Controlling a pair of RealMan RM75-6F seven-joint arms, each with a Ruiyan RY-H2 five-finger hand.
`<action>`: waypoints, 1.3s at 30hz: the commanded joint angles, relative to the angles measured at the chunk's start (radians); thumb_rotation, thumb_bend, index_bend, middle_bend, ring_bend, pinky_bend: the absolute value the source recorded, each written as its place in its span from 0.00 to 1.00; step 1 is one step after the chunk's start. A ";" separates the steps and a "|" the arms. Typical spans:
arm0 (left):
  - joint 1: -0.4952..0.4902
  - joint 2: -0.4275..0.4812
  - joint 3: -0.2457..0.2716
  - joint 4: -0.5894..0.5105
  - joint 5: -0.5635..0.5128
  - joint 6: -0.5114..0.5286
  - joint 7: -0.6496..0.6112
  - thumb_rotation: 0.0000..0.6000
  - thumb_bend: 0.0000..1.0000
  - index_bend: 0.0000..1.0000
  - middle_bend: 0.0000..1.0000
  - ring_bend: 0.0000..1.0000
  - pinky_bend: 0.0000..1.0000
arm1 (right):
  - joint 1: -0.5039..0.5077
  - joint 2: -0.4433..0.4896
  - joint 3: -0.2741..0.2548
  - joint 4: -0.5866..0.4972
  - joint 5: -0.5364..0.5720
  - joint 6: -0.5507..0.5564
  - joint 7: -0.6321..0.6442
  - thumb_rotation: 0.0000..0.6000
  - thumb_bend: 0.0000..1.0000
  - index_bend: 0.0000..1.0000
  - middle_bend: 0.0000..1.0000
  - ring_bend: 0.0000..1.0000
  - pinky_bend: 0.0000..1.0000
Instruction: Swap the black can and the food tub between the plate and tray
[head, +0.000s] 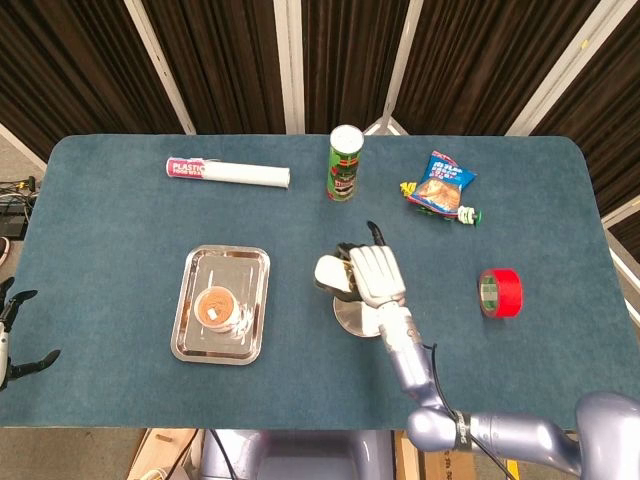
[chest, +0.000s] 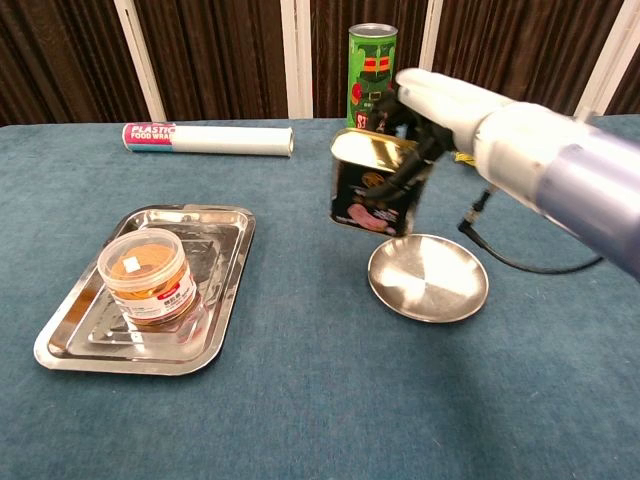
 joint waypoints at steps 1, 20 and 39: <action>-0.003 -0.001 -0.007 0.003 -0.015 -0.005 0.003 1.00 0.08 0.21 0.00 0.00 0.05 | 0.073 -0.041 0.043 0.059 0.043 -0.049 -0.024 1.00 0.26 0.52 0.55 0.56 0.05; -0.009 0.010 -0.031 0.019 -0.071 -0.021 -0.014 1.00 0.08 0.21 0.00 0.00 0.05 | 0.253 -0.244 0.033 0.462 0.072 -0.210 0.067 1.00 0.26 0.52 0.55 0.54 0.05; -0.016 0.006 -0.034 0.025 -0.071 -0.020 -0.001 1.00 0.08 0.21 0.00 0.00 0.05 | 0.153 0.006 -0.017 0.152 0.150 -0.181 0.050 1.00 0.00 0.00 0.00 0.00 0.00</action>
